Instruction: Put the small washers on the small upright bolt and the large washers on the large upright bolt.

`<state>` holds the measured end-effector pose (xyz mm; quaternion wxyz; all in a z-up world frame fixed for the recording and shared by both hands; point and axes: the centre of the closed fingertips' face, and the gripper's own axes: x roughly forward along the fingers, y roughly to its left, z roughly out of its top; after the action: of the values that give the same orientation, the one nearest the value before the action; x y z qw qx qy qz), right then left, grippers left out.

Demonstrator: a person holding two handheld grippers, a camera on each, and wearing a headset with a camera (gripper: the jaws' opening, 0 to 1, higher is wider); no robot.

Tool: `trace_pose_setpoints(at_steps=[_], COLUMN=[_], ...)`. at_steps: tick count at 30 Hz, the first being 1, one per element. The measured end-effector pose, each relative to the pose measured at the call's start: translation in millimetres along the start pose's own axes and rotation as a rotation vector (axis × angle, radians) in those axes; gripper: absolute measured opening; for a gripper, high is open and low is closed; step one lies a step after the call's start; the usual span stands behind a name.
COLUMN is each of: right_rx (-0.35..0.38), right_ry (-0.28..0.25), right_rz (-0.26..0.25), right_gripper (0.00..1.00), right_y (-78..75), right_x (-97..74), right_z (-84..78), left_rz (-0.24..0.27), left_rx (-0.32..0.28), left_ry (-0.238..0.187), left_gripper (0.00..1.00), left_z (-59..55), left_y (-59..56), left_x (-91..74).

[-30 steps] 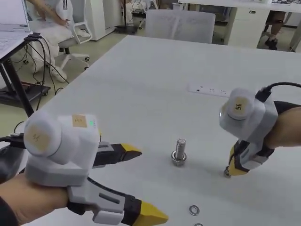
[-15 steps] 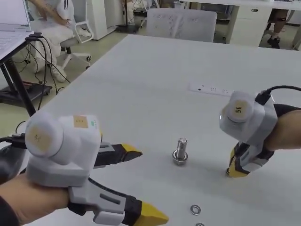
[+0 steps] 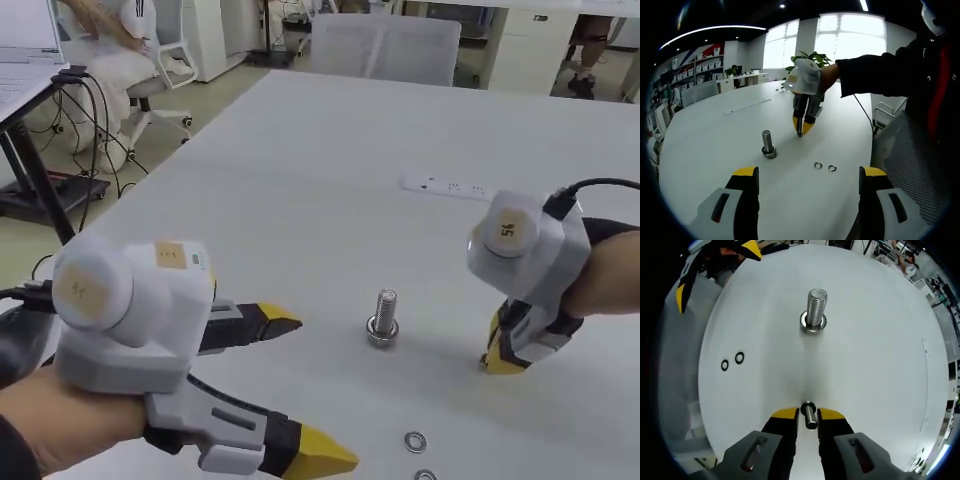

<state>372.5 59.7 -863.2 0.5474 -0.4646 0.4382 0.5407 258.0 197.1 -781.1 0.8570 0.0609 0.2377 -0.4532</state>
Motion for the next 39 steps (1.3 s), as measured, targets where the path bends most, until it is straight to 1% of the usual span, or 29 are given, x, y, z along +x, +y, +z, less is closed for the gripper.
trace_pose_setpoints(at_steps=[5, 8, 13, 18, 26, 32, 34, 39], right_rx=[0.007, 0.015, 0.032, 0.044, 0.066, 0.066, 0.066, 0.064], right_ry=[-0.003, -0.01, -0.012, -0.013, 0.002, 0.006, 0.007, 0.009], right_rz=[-0.01, -0.018, -0.025, -0.029, -0.029, -0.026, -0.024, -0.018], right_gripper=[0.19, 0.2, 0.21, 0.21, 0.21, 0.21, 0.21, 0.21], right_y=[0.1, -2.0, -0.6, 5.1, 15.7, 25.4, 25.0, 34.7], right_x=[-3.8, -5.1, -9.2, -12.4, -14.3, -15.1, -14.7, -14.2], right_z=[-1.0, -4.7, -9.4, -16.5, -32.2, -36.3, -37.8, -38.0], left_rz=[-0.002, -0.002, -0.003, -0.004, -0.009, -0.01, -0.012, -0.013], left_rx=[0.001, 0.002, 0.004, 0.007, 0.013, 0.017, 0.019, 0.023], left_ry=[0.0, 0.001, -0.001, -0.004, -0.004, -0.008, -0.011, -0.014], left_gripper=[0.82, 0.82, 0.82, 0.82, 0.82, 0.82, 0.82, 0.82], left_z=[0.4, 0.4, 0.9, 1.5, 2.3, 3.9, 4.5, 5.4], left_y=[-1.3, -1.9, -2.6, -3.4, -4.4, -4.5, -5.0, -4.9], left_x=[0.7, 0.9, 1.3, 1.4, 1.5, 0.8, 0.6, -0.4])
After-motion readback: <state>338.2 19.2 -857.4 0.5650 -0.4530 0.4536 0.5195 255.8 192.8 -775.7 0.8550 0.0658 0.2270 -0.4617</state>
